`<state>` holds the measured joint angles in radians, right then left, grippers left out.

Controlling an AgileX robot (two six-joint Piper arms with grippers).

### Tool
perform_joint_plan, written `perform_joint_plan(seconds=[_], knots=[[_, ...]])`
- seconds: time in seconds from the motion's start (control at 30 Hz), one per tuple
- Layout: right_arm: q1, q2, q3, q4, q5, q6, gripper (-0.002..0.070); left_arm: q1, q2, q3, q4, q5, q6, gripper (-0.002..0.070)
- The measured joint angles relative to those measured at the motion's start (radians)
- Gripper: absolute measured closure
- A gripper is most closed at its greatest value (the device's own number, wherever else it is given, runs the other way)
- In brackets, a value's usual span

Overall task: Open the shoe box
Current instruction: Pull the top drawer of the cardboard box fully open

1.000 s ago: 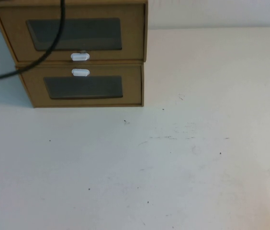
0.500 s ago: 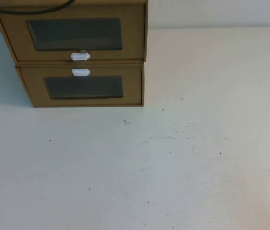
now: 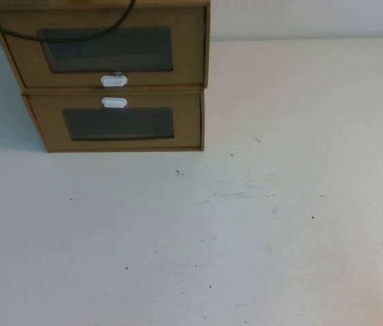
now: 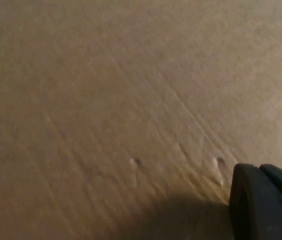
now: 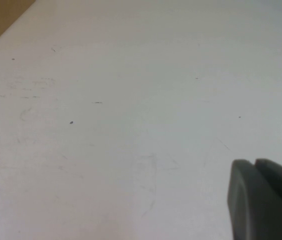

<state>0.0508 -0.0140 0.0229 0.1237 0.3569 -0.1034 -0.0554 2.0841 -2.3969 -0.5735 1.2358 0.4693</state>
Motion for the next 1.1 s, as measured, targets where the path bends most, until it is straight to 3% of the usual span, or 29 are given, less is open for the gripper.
perform_joint_plan(seconds=[0.57, 0.9, 1.1], knots=[[0.000, 0.000, 0.000, 0.023, -0.031, 0.000, 0.0690, 0.004, 0.015, -0.004, -0.020, -0.007, 0.000, 0.0680], [0.000, 0.000, 0.000, 0.515, -0.264, 0.002, 0.0690, 0.004, 0.015, -0.004, -0.024, -0.007, 0.000, 0.0680], [0.000, 0.015, -0.023, 0.749, -0.220, 0.002, 0.0690, 0.004, 0.015, -0.004, -0.026, -0.007, 0.000, 0.0680]])
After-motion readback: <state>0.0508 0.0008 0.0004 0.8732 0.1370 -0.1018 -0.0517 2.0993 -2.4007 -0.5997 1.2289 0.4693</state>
